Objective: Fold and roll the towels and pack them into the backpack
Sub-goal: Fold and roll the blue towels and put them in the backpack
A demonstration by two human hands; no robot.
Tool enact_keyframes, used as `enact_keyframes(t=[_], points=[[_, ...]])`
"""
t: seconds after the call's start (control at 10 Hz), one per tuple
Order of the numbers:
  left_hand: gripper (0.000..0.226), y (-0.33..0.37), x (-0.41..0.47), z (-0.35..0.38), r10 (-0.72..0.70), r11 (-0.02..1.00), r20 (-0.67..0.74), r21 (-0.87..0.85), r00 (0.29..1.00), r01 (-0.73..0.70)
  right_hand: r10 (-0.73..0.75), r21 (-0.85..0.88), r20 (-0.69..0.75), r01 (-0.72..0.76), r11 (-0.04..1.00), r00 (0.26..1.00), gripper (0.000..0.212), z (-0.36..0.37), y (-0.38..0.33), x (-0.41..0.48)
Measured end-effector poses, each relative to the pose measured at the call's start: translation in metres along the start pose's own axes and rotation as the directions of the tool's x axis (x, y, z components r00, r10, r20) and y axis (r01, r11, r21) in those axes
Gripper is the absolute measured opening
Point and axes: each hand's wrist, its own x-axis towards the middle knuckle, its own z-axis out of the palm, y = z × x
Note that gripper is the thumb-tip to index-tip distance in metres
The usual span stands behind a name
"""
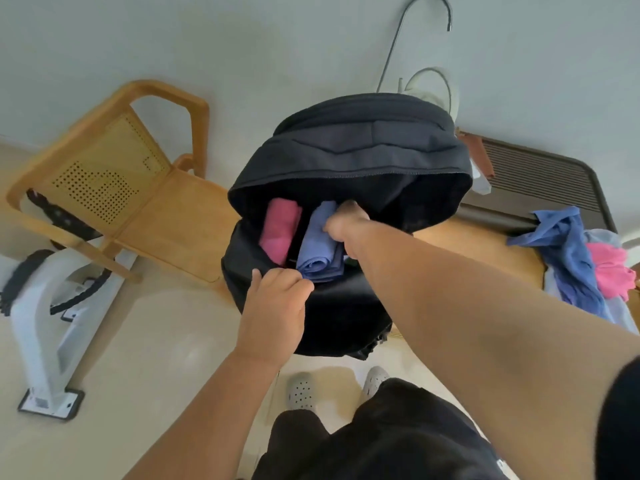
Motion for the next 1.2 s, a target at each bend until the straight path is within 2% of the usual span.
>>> enact_keyframes(t=[0.1,0.2,0.3,0.4,0.5,0.6,0.7,0.9,1.0,1.1,1.2], points=[[0.026,0.004,0.002,0.002,0.031,1.000,-0.038,-0.003,0.999,-0.031,-0.026,-0.114,0.035,0.030,0.993,0.999,0.034,-0.001,0.006,-0.016],[0.019,0.017,0.015,0.003,0.089,0.995,-0.091,-0.033,0.992,-0.092,-0.038,0.040,0.115,0.033,0.999,0.993,0.018,-0.022,0.014,-0.022],[0.016,0.044,0.038,0.001,0.180,0.980,-0.128,-0.060,0.975,-0.188,-0.170,0.218,0.024,0.161,0.963,0.985,0.030,-0.062,0.017,-0.037],[0.026,0.068,0.057,0.002,0.221,0.968,-0.141,-0.092,0.965,-0.235,-0.359,0.229,-0.118,0.377,0.897,0.926,0.039,-0.102,0.020,-0.056],[0.022,0.080,0.067,0.009,0.258,0.957,-0.165,-0.089,0.952,-0.275,-0.414,0.202,-0.251,0.465,0.862,0.875,0.068,-0.143,0.023,-0.065],[0.018,0.092,0.080,0.010,0.336,0.933,-0.158,-0.080,0.929,-0.351,-0.386,0.159,-0.314,0.449,0.879,0.867,0.086,-0.173,0.018,-0.051],[0.020,0.105,0.096,0.005,0.392,0.911,-0.152,-0.070,0.907,-0.405,-0.367,0.184,-0.353,0.449,0.874,0.860,0.095,-0.200,0.004,-0.031],[0.018,0.121,0.126,-0.006,0.409,0.907,-0.203,-0.021,0.890,-0.421,-0.308,0.334,-0.399,0.450,0.828,0.864,0.094,-0.264,-0.006,0.014],[0.020,0.123,0.120,-0.002,0.441,0.895,-0.186,0.019,0.878,-0.446,-0.269,0.333,-0.422,0.424,0.842,0.866,0.088,-0.281,0.006,0.019],[0.026,0.129,0.091,0.016,0.517,0.856,-0.093,0.042,0.851,-0.516,-0.281,0.271,-0.406,0.408,0.872,0.870,0.083,-0.269,0.024,0.009],[0.032,0.135,0.061,0.038,0.559,0.828,-0.060,-0.020,0.827,-0.561,-0.323,0.191,-0.431,0.435,0.880,0.843,0.083,-0.248,0.047,-0.009]])
